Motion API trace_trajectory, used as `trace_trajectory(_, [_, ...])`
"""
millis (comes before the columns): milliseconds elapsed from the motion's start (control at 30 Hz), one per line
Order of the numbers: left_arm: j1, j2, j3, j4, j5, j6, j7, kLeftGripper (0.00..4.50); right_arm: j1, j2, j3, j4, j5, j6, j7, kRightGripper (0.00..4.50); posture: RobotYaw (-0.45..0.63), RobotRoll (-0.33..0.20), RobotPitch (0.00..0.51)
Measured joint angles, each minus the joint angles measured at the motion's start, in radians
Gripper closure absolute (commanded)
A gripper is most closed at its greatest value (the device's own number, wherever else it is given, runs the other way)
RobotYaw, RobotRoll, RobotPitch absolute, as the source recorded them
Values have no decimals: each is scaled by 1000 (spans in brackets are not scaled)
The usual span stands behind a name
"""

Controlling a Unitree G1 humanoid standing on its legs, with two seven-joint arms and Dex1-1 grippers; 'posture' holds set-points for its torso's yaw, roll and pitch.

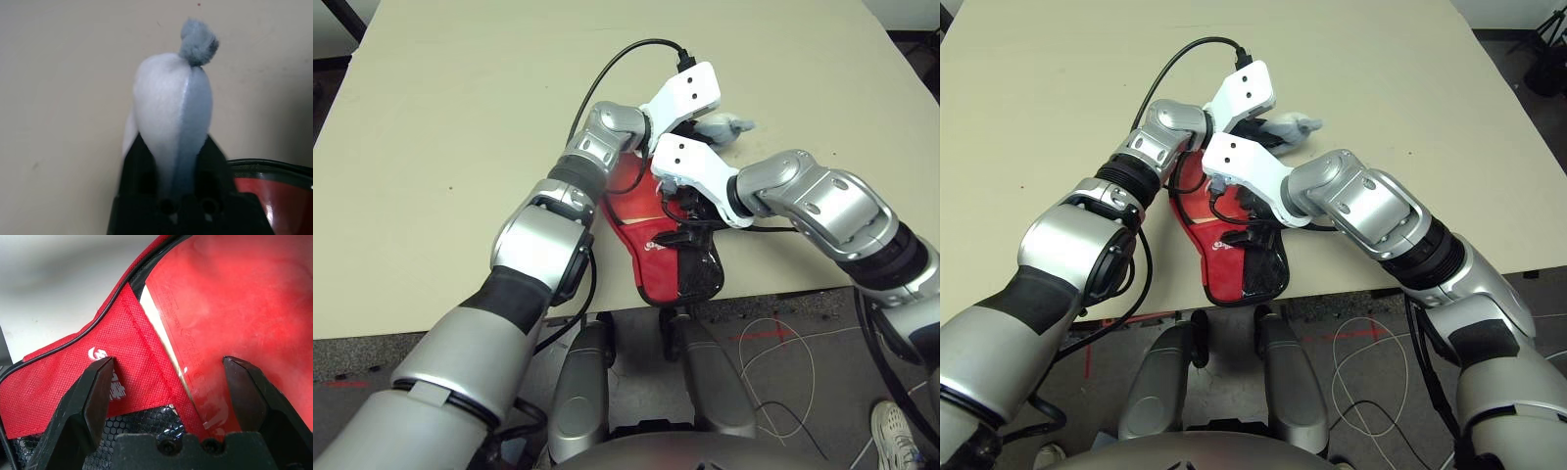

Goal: Store the ping-pong paddle in its case and zip it.

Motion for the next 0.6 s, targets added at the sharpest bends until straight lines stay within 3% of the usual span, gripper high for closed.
trace_trajectory(167, [-44, 60, 46, -29, -48, 48, -36, 122, 0, 4, -5, 14, -12, -18, 7, 0, 68, 0, 283])
trace_trajectory(600, [-53, 142, 97, -80, -101, 122, -65, 36, -1, 13, -13, 50, -37, -46, 22, 0, 66, 0, 265])
